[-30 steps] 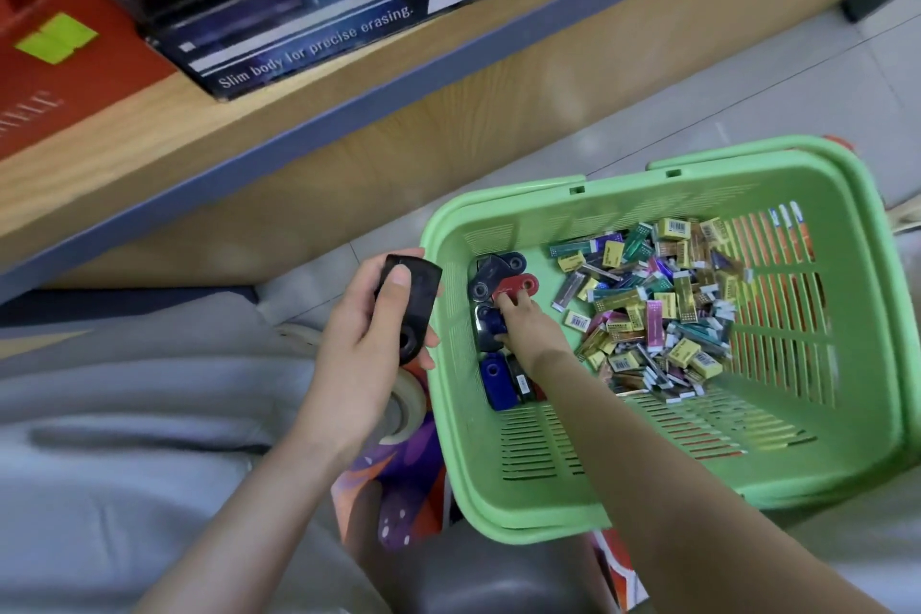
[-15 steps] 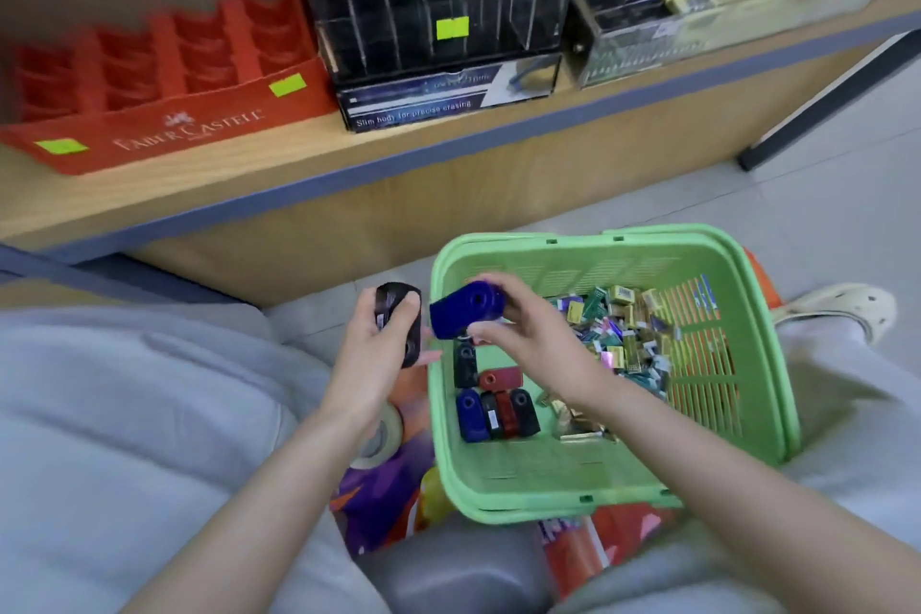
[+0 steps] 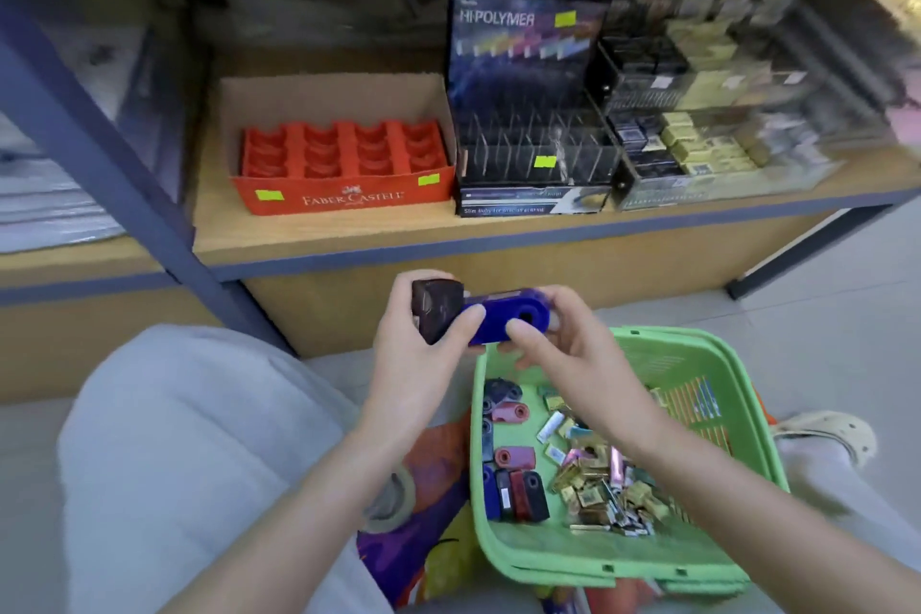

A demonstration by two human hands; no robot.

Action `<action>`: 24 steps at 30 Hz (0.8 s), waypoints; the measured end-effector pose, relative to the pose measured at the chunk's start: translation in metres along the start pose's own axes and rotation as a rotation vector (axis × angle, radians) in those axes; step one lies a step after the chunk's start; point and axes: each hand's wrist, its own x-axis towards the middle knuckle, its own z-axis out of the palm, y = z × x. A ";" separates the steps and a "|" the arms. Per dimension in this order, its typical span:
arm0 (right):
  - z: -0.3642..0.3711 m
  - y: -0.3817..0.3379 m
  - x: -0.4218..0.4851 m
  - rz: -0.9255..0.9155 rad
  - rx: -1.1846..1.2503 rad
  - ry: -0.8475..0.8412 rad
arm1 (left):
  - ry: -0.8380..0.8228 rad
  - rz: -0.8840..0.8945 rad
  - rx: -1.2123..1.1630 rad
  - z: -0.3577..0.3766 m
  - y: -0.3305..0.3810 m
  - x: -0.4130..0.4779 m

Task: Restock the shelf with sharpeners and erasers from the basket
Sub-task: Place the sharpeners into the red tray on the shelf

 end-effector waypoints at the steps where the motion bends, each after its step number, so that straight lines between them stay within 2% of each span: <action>1: 0.001 -0.011 0.004 -0.049 -0.054 0.011 | 0.000 0.032 -0.007 -0.006 0.006 0.003; 5: 0.013 -0.056 0.032 -0.225 -0.211 0.121 | 0.041 0.111 0.020 -0.035 0.021 0.014; 10: 0.055 -0.106 0.097 -0.342 -0.391 0.181 | 0.141 0.119 -0.036 -0.075 0.031 0.027; 14: 0.100 -0.128 0.155 -0.404 -0.444 0.197 | 0.170 0.195 0.021 -0.103 0.034 0.033; 20: 0.143 -0.128 0.203 -0.441 -0.556 0.129 | 0.292 0.179 0.020 -0.131 0.026 0.041; 24: 0.150 -0.117 0.219 -0.479 -0.818 0.013 | 0.337 0.129 -0.010 -0.141 0.023 0.046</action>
